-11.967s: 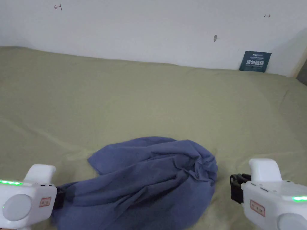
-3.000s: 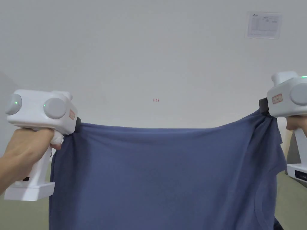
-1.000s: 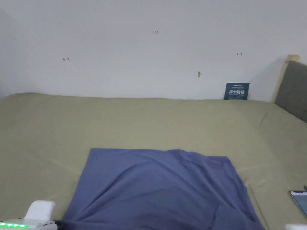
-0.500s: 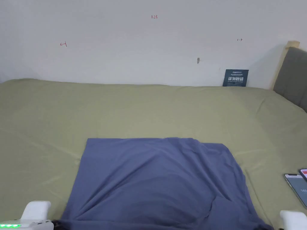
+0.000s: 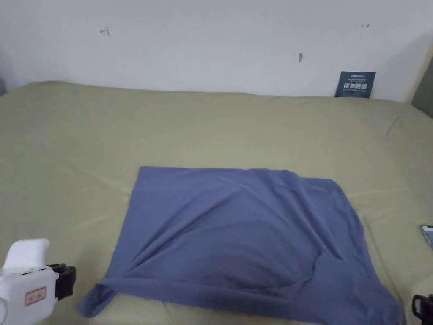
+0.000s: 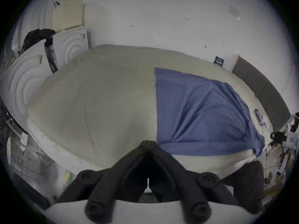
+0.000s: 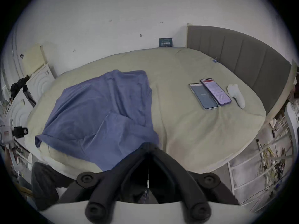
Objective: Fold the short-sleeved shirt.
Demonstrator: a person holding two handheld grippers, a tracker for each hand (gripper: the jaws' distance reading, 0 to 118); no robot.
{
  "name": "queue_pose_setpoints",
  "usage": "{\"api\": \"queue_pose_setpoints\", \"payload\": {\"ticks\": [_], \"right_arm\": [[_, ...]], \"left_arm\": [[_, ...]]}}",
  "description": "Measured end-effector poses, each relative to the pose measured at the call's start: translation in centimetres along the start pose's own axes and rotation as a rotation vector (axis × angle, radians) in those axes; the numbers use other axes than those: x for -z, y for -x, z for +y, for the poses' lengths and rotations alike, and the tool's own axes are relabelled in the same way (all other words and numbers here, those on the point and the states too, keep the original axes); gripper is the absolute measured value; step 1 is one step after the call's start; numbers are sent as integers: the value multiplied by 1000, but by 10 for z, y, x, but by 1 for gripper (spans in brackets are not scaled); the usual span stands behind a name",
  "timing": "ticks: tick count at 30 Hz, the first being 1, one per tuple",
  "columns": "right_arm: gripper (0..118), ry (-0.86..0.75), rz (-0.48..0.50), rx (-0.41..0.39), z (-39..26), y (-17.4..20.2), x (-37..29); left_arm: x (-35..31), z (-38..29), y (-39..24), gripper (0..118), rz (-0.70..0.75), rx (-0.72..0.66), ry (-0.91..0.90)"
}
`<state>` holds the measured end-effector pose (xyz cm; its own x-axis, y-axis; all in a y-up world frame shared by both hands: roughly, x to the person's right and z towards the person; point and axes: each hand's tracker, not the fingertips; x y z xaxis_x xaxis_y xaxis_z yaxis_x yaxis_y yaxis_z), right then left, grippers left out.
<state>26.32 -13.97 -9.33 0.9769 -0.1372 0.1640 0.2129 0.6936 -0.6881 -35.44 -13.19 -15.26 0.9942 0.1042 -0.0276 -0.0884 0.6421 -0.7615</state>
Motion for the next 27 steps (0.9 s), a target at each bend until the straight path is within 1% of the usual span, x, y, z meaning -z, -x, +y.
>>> {"api": "queue_pose_setpoints", "payload": {"ticks": [2, 3, 4, 5, 6, 7, 8, 10, 12, 13, 14, 15, 16, 17, 18, 19, 20, 23, 24, 25, 26, 27], "right_arm": [[0, 3, -10, -3, -7, 3, 1], [0, 6, -30, -28, -8, 8, -1], [0, 14, -29, -34, -10, 12, -1], [0, 25, -28, -35, -13, 15, -1], [0, 31, -26, -34, -16, 17, -1], [0, 48, -6, -18, -15, 12, 2], [0, 55, -1, -24, -15, 12, 4], [0, 63, -2, -45, -17, 15, 5], [0, 78, 0, -47, -17, 12, 9], [0, 84, 3, -47, -17, 12, 10], [0, 89, 2, -49, -18, 12, 11], [0, 100, 6, -48, -21, 5, 18], [0, 106, 6, -54, -22, 2, 21], [0, 110, 8, -56, -22, 0, 22], [0, 114, 10, -56, -21, -2, 22], [0, 117, 11, -58, -23, 0, 23], [0, 119, 18, -59, -24, 0, 23], [0, 123, 45, -69, -24, 1, 24], [12, 123, 48, -69, -25, 2, 24], [61, 125, 59, -72, -24, 1, 25], [100, 160, 71, -76, -24, 0, 30], [118, 173, 74, -77, -27, 3, 33]], "left_arm": [[7, -8, -1, 0, -29, 14, 30], [9, -11, -2, 0, -31, 27, 36], [11, -13, -4, 5, -31, 36, 42], [17, -16, -6, 27, -31, 44, 54], [21, -18, -7, 66, -48, 47, 65], [26, -19, -9, 110, -40, 42, 81], [32, -20, -11, 114, -34, 44, 105], [43, -20, -14, 114, -15, 54, 91], [55, -17, -14, 114, 15, 56, 105], [62, -15, -14, 112, 25, 55, 111], [69, -14, -15, 107, 36, 64, 141], [74, -15, -15, 102, 41, 72, 160], [77, -16, -16, 102, 45, 82, 163], [79, -16, -17, 79, 49, 88, 162], [80, -17, -18, 45, 48, 87, 161], [78, -16, -18, 18, 46, 76, 147], [78, -13, -18, 11, 2, 56, 159], [77, -10, -22, 7, 17, 67, 161], [77, -10, -23, 6, 18, 78, 164], [75, -10, -26, 6, 20, 88, 163], [74, -10, -27, 6, 20, 90, 163], [74, -10, -28, 6, 15, 88, 165]]}}
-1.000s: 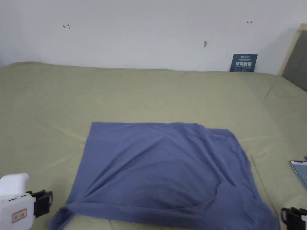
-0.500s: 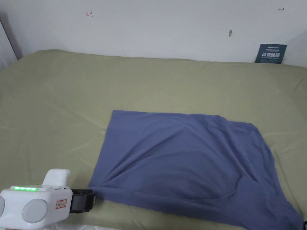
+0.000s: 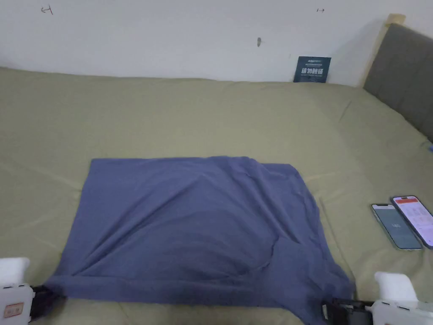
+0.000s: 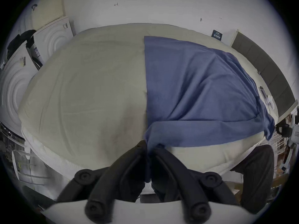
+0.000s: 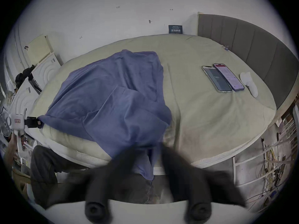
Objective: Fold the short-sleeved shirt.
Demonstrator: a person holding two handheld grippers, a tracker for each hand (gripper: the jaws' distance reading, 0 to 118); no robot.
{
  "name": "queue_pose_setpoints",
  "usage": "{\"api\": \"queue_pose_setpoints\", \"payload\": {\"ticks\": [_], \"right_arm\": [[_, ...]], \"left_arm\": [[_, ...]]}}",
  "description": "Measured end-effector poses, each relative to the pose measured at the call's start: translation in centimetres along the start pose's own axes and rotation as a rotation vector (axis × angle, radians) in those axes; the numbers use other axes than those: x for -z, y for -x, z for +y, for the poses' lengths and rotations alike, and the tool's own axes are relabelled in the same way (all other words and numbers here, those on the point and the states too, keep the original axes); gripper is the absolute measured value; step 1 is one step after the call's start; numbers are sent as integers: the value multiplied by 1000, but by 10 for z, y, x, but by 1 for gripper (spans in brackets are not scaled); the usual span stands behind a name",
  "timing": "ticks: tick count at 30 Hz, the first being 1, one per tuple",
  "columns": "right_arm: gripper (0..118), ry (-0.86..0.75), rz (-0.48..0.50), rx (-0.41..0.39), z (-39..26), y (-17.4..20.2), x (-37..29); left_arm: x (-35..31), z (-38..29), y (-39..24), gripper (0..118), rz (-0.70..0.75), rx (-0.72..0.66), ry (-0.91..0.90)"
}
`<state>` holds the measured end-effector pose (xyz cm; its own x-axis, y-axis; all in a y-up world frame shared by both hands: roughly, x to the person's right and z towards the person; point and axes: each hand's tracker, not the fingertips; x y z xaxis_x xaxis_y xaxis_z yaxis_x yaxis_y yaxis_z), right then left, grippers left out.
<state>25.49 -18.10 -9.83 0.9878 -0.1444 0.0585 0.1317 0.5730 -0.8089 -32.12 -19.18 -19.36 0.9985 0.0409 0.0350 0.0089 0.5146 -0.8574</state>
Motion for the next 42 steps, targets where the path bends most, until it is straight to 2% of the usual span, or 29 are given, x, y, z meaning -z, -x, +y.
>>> {"api": "queue_pose_setpoints", "payload": {"ticks": [2, 5, 6, 8, 9, 13, 21, 25, 31, 40, 41, 42], "right_arm": [[108, -14, 3, -12, -4, 0, 3], [101, 54, -34, -36, -7, 3, 19], [88, 71, -32, -36, -9, 0, 24], [23, 89, -45, -28, -13, -3, 30], [0, 95, -38, -28, -14, -6, 32], [0, 43, -29, 20, -2, -11, 15], [0, -115, -27, -30, 73, -2, -22], [0, -145, -50, -85, 125, 8, -5], [0, -133, -85, -122, 186, 16, 46], [0, -61, -147, -200, 231, 20, 127], [0, -57, -150, -207, 231, 20, 133], [13, -56, -154, -210, 230, 20, 137]], "left_arm": [[-1, 0, -1, 6, 2, -5, -7], [0, 0, -1, 6, 6, -25, -12], [0, 0, 0, 6, 6, -34, -12], [1, -1, 2, 6, 2, -53, -13], [1, 0, 3, 6, 1, -60, -12], [-5, 4, 8, 6, -2, -62, -17], [-22, 50, 11, 6, -15, -17, -74], [-11, 91, 10, 6, -29, -12, -91], [26, 146, 9, 6, -25, 15, -73], [87, 189, 1, 7, -19, 34, -9], [92, 190, 1, 18, -23, 34, -3], [96, 189, 2, 47, -24, 32, -4]]}}
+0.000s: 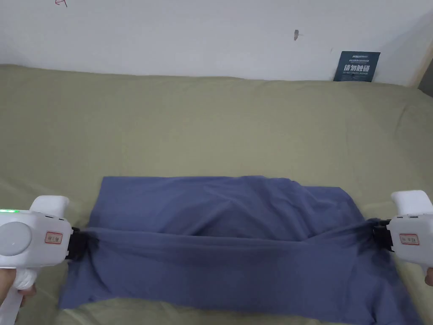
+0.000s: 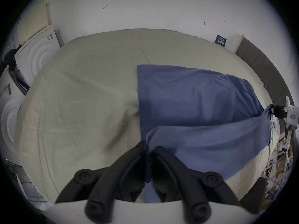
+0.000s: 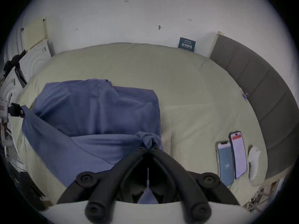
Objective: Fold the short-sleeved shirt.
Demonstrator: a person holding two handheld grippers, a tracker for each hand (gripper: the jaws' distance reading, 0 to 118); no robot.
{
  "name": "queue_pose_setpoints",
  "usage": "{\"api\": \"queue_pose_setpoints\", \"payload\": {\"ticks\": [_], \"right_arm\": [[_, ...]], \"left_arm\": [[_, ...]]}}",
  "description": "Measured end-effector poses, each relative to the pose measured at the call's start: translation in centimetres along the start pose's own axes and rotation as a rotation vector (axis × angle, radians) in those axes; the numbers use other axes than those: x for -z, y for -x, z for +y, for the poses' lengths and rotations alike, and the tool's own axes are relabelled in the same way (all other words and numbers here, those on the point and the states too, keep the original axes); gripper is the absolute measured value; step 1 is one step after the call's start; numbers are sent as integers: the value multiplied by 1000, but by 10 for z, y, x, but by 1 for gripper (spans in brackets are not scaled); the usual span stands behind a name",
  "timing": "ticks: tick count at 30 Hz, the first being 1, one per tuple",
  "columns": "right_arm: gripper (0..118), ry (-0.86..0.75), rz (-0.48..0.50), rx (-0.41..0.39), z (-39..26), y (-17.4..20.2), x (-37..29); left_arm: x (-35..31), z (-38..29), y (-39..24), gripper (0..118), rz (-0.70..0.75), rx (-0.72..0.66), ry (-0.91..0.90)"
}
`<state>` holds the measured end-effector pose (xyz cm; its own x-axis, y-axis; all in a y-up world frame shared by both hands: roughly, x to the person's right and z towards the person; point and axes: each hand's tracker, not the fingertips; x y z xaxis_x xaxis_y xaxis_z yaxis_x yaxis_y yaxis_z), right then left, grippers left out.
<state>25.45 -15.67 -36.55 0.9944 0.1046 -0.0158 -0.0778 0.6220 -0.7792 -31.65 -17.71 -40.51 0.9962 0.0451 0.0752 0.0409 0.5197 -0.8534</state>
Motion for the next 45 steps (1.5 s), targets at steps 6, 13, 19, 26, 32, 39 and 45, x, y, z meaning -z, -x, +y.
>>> {"api": "queue_pose_setpoints", "payload": {"ticks": [6, 13, 19, 26, 32, 39, 45], "right_arm": [[102, -8, 24, 77, -30, -8, -16], [0, 9, 42, 161, -85, -15, -56], [0, 33, 60, 192, -112, -16, -74], [0, 54, 65, 212, -124, -27, -68], [0, 63, 70, 208, -126, -24, -59], [7, 46, 82, 187, -125, -16, -58], [104, 94, 100, 188, -123, -10, -50]], "left_arm": [[-8, -21, 8, 111, -1, -41, -13], [-42, -64, 5, 1, 6, -48, -17], [-49, -85, -7, 7, -56, -62, 22], [-28, -77, -9, 110, -23, -101, 30], [-14, -76, -25, 64, 60, -27, 50], [-24, -69, -21, 10, 17, -53, 19], [-24, -71, -23, 10, 22, -45, 17]]}}
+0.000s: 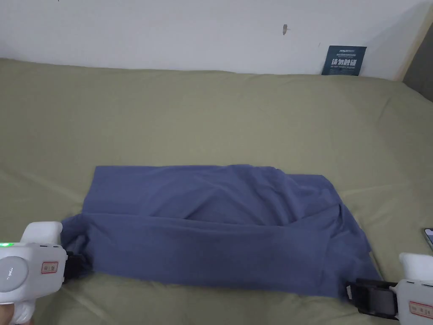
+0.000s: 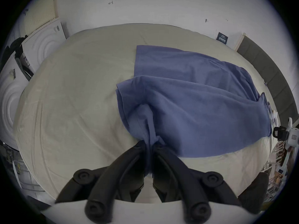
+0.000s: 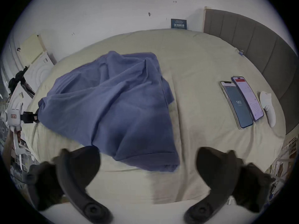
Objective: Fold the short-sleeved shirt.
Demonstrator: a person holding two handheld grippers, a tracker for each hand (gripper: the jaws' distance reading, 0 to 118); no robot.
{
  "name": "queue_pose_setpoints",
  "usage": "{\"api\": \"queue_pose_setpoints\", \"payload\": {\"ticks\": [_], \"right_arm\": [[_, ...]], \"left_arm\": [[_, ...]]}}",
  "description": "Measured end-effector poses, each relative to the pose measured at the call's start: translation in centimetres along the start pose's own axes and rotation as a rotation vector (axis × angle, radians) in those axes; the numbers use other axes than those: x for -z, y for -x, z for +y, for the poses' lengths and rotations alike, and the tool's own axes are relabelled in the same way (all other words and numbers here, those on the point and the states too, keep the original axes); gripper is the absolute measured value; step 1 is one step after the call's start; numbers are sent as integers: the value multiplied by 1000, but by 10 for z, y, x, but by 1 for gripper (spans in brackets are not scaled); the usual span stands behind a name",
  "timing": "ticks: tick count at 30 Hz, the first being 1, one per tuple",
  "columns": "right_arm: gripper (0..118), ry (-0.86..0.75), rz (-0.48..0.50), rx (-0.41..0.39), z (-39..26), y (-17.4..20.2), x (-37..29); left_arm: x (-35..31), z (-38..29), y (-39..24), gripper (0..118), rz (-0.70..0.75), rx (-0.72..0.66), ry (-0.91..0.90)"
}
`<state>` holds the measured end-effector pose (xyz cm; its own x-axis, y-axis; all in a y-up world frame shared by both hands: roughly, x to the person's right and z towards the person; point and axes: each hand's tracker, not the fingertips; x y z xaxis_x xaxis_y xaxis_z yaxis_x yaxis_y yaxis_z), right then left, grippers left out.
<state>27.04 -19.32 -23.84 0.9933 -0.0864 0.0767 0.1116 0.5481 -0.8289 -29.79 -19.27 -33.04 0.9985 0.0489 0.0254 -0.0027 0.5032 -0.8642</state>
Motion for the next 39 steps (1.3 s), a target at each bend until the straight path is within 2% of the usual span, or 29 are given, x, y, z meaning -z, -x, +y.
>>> {"api": "queue_pose_setpoints", "payload": {"ticks": [1, 2, 3, 4, 5, 6, 9, 21, 31, 37, 38, 39], "right_arm": [[103, 15, -6, -8, -2, 1, 6], [96, 32, -11, -23, -4, 1, 10], [77, 40, -19, -34, -5, 2, 12], [37, 36, -19, -35, -5, 2, 13], [10, 24, -11, -34, -6, 1, 14], [6, 5, -15, -24, -6, 0, 12], [6, -7, -2, 0, 0, -6, 2], [6, -62, -6, -8, -13, -13, -41], [6, -49, 24, 41, -80, -13, -87], [6, -23, 43, 62, -109, -11, -91], [7, -27, 52, 67, -110, -10, -90], [20, -30, 57, 67, -109, -10, -90]], "left_arm": [[1, 0, 0, 10, -1, -3, 0], [1, 0, 0, 10, -2, -8, 1], [2, 0, 2, 10, -4, -13, 1], [2, 0, 2, 10, -6, -13, 1], [1, 0, 2, 10, -7, -11, 1], [0, 1, 3, 10, -8, -9, 2], [-5, 4, 6, 10, -10, 3, -1], [-38, -11, 19, 9, -7, 16, -20], [-76, -80, 38, 9, -41, -33, 5], [-87, -106, 47, 9, -59, -69, 16], [-87, -108, 49, 12, -73, -74, 13], [-87, -108, 49, 29, -90, -66, 0]]}}
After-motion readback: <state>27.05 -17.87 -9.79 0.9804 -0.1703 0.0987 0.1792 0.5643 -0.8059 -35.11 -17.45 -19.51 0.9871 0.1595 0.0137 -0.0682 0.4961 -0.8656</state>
